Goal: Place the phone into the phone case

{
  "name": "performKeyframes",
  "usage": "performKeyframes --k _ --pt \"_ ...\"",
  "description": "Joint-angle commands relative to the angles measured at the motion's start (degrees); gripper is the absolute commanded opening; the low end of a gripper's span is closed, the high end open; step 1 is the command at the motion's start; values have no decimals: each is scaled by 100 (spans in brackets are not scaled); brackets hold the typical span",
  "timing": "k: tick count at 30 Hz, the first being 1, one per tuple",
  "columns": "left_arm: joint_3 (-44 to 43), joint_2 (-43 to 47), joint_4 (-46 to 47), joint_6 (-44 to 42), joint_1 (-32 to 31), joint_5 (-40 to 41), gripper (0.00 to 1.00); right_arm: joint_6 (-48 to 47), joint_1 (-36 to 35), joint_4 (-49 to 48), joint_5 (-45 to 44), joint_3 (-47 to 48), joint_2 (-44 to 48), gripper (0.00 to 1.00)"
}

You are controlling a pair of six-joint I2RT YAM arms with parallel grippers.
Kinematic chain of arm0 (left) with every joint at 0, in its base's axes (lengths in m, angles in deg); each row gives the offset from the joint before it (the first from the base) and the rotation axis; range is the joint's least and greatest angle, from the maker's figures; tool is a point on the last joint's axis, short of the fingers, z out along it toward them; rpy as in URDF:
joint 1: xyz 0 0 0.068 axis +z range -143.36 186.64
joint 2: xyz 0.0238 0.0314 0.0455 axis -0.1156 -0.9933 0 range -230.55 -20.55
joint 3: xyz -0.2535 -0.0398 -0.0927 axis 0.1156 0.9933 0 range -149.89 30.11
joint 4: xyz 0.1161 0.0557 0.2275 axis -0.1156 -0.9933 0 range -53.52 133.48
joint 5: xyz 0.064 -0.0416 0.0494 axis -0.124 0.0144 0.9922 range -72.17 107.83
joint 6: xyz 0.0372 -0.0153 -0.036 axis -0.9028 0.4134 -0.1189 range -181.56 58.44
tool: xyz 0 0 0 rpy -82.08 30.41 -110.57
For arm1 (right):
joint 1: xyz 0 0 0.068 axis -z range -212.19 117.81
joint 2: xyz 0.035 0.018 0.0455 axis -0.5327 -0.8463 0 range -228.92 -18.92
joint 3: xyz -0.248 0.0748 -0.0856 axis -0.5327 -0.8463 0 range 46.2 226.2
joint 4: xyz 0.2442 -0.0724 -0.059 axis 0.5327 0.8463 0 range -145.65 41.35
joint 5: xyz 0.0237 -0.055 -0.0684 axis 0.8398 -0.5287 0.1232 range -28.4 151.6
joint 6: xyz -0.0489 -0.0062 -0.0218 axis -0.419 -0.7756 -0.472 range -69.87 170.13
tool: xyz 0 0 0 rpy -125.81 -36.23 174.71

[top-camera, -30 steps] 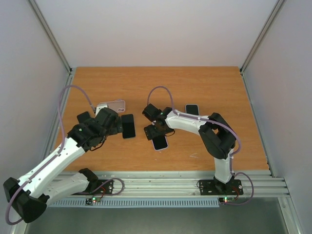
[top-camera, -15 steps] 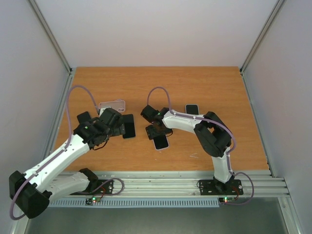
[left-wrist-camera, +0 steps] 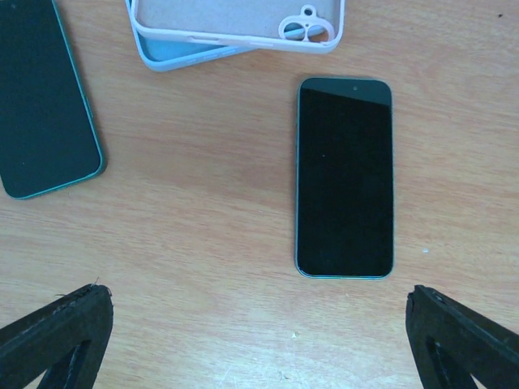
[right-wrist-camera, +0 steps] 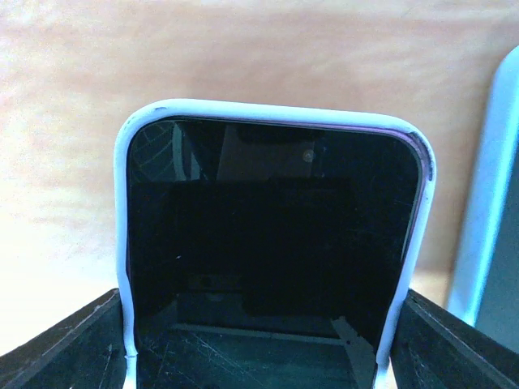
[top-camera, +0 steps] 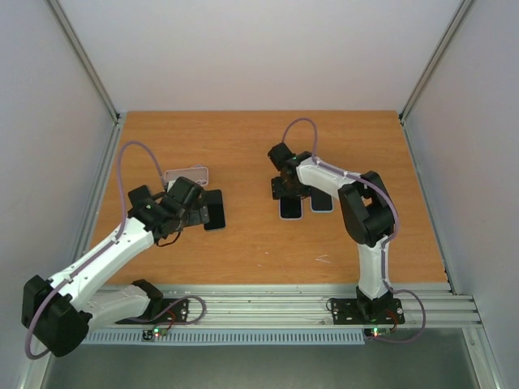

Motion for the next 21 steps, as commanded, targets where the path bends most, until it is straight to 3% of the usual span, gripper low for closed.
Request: performKeyframes --k 1,7,21 --pt "113 -139 316 -27 246 -305 99 -286 321 -5 -107 375 -247 79" --pt "244 -308 515 -79 738 -976 100 -518 512 142 -174 538 -541 79" --pt "-29 -916 730 -237 1579 -1708 99 -881 628 496 -493 757 -746 80"
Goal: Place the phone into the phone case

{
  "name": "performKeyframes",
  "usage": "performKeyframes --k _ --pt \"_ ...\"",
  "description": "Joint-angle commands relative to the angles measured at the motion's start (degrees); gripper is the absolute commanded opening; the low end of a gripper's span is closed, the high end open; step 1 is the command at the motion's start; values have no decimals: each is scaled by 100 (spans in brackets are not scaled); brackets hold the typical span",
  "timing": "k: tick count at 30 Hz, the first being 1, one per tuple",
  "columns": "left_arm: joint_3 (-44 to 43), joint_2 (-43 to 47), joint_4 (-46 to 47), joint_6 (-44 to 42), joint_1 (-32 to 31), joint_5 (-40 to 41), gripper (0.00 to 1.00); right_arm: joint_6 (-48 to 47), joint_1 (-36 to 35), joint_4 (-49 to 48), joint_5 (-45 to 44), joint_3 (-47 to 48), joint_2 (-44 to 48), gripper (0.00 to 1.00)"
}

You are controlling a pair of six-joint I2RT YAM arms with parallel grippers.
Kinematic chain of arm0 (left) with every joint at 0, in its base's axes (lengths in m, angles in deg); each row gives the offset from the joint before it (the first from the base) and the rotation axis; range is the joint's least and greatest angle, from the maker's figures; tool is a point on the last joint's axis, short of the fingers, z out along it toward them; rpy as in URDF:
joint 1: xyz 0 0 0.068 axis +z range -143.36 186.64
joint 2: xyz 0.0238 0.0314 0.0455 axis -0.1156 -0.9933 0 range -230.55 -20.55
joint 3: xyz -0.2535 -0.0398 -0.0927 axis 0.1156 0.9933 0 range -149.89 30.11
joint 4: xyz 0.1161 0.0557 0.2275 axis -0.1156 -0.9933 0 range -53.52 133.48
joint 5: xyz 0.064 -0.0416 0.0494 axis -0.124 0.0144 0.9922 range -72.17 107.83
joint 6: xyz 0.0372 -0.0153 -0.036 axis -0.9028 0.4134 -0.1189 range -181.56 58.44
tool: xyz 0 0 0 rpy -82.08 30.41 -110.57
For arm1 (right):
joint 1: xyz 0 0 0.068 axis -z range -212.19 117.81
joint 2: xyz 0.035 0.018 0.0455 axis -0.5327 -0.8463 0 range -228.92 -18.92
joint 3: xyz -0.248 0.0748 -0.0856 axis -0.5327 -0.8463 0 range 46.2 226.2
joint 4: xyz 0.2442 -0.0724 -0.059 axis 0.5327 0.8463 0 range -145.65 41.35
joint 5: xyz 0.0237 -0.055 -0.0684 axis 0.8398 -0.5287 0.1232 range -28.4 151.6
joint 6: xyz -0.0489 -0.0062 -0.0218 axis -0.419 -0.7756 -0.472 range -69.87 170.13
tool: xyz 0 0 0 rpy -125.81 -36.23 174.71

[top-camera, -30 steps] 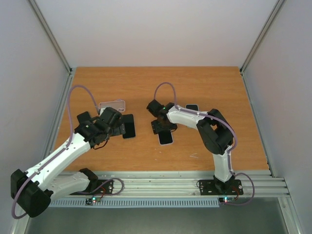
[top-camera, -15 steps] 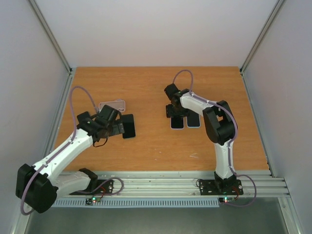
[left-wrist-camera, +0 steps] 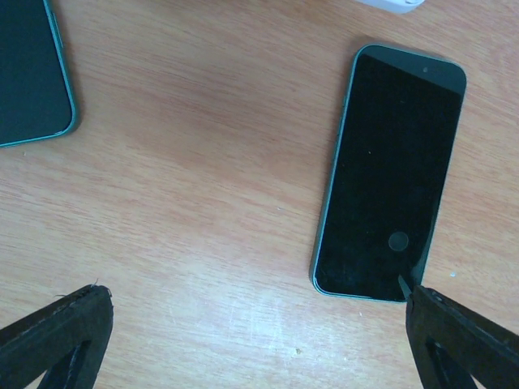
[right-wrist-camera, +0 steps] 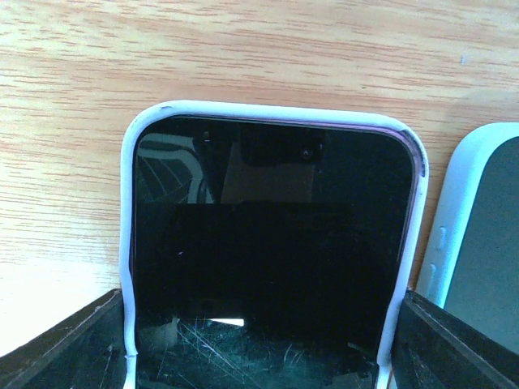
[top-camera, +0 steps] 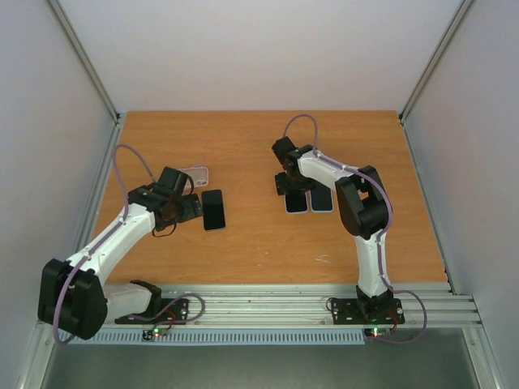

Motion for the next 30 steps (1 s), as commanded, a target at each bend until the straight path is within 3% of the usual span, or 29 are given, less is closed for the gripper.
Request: performKeyframes --k 1,10,18,30 --pt "-268 -246 285 -112 223 -319 99 -139 148 217 -397 87 -177 81" --pt "-739 -909 432 -233 818 -426 99 -209 178 -20 190 -17 150 95" --pt "-1530 -2006 713 -99 1608 -647 96 -346 178 -408 894 -402 966 99" --pt "-3691 -4182 7 -1128 2101 -208 58 -245 169 -1111 1509 -1898 2366 98"
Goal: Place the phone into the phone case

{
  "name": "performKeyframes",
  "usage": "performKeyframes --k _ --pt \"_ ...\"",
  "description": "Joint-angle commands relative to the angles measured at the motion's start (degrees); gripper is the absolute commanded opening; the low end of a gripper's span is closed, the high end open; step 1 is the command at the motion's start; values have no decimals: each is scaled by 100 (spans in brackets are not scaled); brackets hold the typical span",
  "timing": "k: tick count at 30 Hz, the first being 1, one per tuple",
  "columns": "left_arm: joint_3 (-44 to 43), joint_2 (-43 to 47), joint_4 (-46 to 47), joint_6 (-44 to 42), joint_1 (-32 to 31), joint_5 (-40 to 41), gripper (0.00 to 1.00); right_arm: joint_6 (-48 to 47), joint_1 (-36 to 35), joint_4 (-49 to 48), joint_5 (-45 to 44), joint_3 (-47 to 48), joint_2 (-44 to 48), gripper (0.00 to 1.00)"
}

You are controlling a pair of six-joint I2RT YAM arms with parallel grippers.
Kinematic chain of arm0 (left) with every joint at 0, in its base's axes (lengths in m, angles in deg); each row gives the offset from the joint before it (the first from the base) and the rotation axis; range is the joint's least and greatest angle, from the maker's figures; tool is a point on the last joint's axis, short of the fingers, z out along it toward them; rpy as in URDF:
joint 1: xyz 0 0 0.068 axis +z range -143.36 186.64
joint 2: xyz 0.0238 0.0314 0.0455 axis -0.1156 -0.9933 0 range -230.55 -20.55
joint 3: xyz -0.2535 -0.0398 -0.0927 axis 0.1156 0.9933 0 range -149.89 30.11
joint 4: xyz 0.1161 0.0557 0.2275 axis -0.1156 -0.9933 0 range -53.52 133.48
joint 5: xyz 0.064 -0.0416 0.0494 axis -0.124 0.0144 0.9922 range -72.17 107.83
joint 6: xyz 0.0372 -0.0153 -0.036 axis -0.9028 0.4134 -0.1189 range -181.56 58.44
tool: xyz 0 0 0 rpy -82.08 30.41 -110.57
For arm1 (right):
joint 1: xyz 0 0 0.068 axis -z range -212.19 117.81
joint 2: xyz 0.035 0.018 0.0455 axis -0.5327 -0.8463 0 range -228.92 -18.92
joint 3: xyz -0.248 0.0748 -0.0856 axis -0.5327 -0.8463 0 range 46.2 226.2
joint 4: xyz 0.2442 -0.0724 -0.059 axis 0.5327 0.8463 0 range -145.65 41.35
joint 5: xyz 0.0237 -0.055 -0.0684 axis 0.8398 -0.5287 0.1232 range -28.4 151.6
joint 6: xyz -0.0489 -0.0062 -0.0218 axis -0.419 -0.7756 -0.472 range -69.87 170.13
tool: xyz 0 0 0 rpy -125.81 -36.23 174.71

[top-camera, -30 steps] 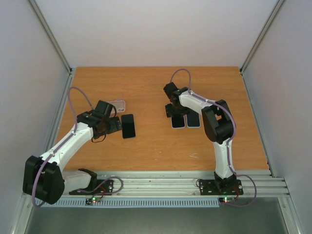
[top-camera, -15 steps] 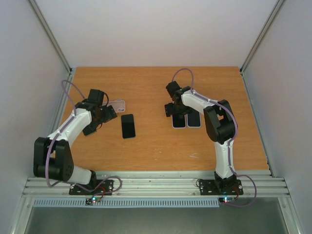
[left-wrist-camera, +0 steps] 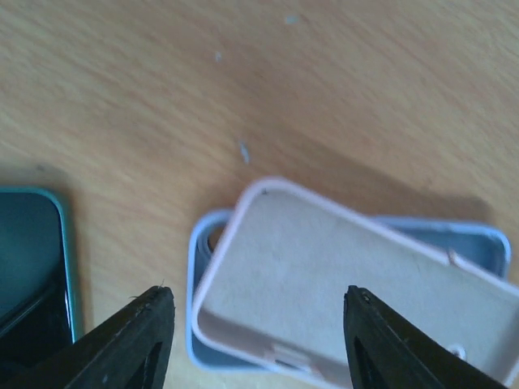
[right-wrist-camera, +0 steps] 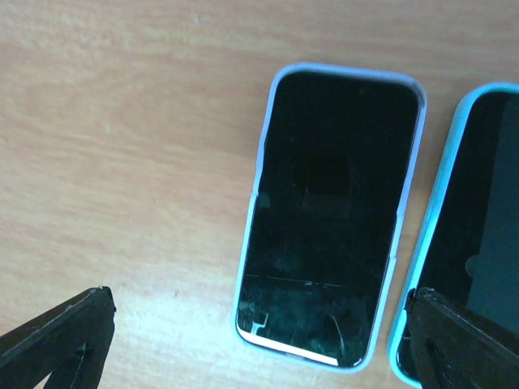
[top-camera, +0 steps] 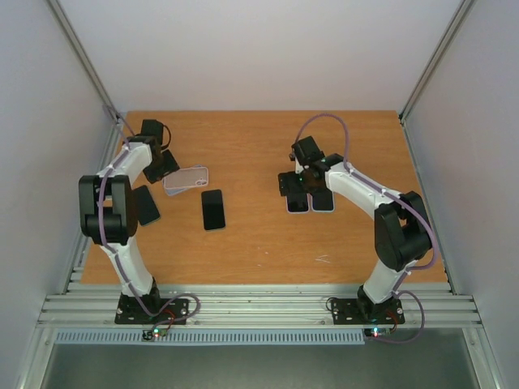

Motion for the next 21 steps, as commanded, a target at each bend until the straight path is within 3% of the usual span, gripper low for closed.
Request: performKeyframes --k 1,12,21 --pt "-713 -535 -393 -523 100 226 57 20 22 -280 291 -426 254 98" --pt "-1545 -1519 -935 -885 109 194 36 -1 22 -429 343 -619 296 98" --pt "-1515 -1622 -1046 -903 110 -97 8 8 22 -443 368 -649 281 99"
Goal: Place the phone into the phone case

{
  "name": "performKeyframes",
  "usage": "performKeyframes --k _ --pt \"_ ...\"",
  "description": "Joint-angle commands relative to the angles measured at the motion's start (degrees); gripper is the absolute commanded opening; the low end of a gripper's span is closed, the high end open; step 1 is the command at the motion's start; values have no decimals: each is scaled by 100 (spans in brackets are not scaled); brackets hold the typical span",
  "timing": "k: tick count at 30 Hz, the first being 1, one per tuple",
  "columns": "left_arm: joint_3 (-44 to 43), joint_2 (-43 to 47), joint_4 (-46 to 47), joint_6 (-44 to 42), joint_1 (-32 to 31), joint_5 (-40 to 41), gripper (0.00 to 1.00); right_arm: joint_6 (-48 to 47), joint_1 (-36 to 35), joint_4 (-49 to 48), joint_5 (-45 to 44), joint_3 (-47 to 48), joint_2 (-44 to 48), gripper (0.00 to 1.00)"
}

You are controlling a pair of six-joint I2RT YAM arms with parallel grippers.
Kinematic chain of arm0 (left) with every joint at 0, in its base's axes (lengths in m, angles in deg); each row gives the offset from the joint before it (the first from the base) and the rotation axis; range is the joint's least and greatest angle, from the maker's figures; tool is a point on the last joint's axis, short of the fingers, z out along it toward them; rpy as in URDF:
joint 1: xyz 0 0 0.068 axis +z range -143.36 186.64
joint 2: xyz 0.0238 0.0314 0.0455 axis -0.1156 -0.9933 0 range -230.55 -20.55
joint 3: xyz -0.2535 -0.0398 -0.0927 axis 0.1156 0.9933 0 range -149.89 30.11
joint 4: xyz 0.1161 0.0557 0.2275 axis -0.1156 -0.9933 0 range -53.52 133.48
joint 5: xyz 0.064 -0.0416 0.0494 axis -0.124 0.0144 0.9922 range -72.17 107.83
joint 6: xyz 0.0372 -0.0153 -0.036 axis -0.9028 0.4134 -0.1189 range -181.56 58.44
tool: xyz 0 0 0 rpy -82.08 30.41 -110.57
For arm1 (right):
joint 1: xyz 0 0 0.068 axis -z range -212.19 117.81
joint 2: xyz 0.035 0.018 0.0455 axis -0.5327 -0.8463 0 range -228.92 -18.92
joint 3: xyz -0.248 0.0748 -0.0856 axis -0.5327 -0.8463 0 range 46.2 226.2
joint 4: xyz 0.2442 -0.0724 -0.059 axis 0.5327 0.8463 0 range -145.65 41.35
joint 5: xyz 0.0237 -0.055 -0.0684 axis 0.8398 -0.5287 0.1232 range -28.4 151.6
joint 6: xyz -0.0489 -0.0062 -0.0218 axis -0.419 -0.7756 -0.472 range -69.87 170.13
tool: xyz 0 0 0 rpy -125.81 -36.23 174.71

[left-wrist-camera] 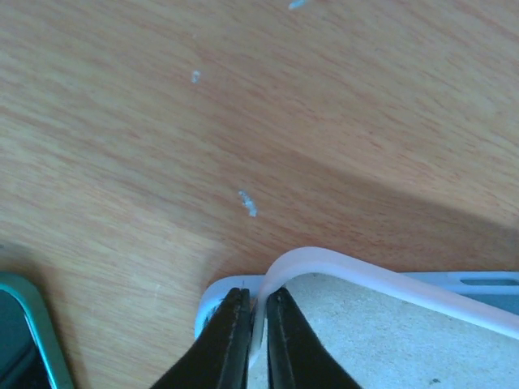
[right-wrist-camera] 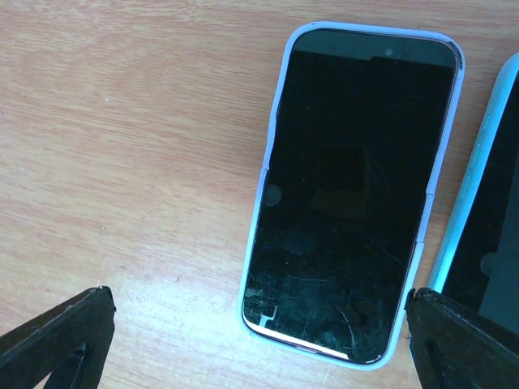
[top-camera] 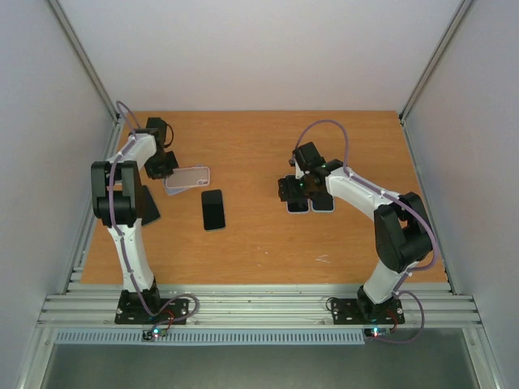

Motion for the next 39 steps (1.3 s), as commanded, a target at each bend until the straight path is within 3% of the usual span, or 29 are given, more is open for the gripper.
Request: performKeyframes --k 1,8,15,20,31,39 --pt "-14 -46 -207 -28 9 -211 4 12 22 -73 93 -51 112 98" --pt "694 661 32 336 9 -900 1 118 -49 -111 318 -91 328 98" --pt "1887 1581 854 1088 -14 -2070 0 337 -209 -208 574 -293 625 97" --pt "2693 2346 1394 1615 -157 -2373 1 626 -327 -474 908 -632 877 97" --pt "4147 3494 2304 3051 -1795 -2140 1 1138 -432 -1010 1371 -1371 1229 96" --pt "4706 3832 2784 4097 -2901 -1757 1 1561 -465 -1169 1492 -1768 1304 96"
